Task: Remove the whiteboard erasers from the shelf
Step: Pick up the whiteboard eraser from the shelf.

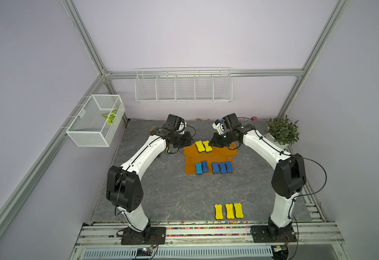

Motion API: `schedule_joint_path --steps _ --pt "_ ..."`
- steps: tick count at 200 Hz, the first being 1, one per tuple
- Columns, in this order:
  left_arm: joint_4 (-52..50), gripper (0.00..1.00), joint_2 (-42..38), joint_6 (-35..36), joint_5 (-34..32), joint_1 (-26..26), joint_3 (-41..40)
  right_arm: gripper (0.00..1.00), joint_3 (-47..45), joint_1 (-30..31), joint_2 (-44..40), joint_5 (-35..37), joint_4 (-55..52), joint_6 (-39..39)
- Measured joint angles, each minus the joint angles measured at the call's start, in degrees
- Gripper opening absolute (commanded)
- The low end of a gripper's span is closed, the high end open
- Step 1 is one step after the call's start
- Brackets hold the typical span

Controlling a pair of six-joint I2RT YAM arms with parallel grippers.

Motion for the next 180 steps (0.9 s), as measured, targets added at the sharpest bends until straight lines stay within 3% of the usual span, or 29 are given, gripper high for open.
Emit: schedule_joint_path --steps 62,180 --pt "0.11 0.36 -1.68 0.22 -0.72 2.56 -2.56 0.00 -3.82 -0.26 -2.71 1.09 2.73 1.99" --pt "0.11 0.36 -7.10 1.07 -0.83 3.52 -5.01 0.00 -10.19 -0.39 -10.91 6.97 2.45 5.62"
